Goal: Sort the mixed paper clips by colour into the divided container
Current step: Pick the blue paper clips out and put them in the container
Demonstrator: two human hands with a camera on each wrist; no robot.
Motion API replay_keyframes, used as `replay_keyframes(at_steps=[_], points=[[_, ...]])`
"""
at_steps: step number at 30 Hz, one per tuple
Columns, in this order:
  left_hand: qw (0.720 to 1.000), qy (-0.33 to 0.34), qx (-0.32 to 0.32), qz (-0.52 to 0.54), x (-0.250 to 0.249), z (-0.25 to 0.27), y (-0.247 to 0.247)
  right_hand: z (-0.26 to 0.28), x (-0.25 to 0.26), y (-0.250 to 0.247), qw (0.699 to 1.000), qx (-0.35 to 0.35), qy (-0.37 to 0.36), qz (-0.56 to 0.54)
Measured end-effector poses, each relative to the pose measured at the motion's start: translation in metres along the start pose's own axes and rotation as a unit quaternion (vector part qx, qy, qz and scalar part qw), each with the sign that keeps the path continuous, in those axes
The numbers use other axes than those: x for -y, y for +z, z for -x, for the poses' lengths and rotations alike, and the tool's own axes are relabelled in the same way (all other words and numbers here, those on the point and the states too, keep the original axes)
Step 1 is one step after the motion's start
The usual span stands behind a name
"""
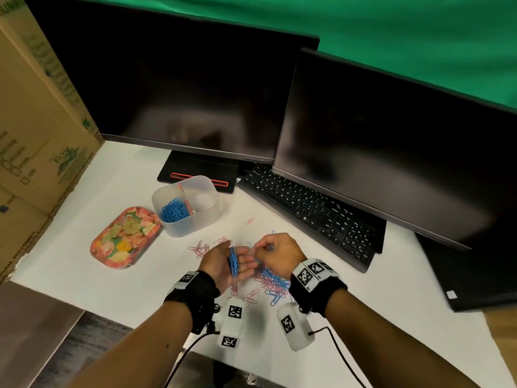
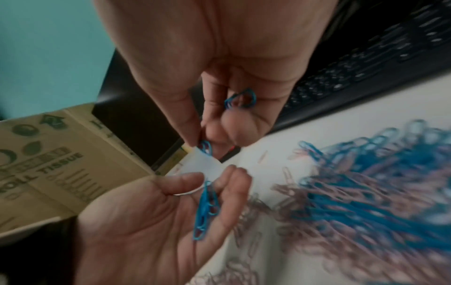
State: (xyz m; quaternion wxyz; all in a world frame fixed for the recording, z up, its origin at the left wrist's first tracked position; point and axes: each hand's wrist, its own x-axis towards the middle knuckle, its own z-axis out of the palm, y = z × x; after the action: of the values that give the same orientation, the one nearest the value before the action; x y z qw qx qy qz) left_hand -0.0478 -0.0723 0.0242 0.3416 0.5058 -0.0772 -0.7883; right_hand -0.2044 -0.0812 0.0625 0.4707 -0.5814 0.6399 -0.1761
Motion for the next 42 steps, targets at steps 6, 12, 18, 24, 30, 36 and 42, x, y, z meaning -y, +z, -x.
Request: replay_keyframes(at_steps=[6,12,18,24,30,36,42], points=[[0.997,0.008,0.026,0.079,-0.002,0.008,0.014,-0.009,0.031,0.002,0.999,0.040,-0.013,-0.002],[0.997,0.011,0.013,0.077,-0.014,0.014,0.007,-0.011,0.043,-0.012,0.997,0.021,-0.022,-0.068],[0.990,0.095,0.004,0.107,-0.068,0.025,-0.020,-0.008,0.014,-0.046,0.986,-0.041,-0.003,-0.161],[0.980,0.154,-0.113,0.054,-0.140,0.037,-0.041,-0.004,-0.042,-0.060,0.983,-0.066,0.054,-0.163],[0.933,0.197,-0.268,-0.137,-0.151,0.025,-0.040,0.010,-0.081,-0.061,0.991,-0.093,0.092,-0.016],[0.787,0.338,-0.199,-0.477,-0.074,0.012,-0.006,0.021,-0.090,-0.054,0.974,-0.091,0.087,0.186],[0.558,0.269,0.050,-0.783,0.031,-0.004,0.027,0.009,-0.076,-0.044,0.947,0.026,0.026,0.320]])
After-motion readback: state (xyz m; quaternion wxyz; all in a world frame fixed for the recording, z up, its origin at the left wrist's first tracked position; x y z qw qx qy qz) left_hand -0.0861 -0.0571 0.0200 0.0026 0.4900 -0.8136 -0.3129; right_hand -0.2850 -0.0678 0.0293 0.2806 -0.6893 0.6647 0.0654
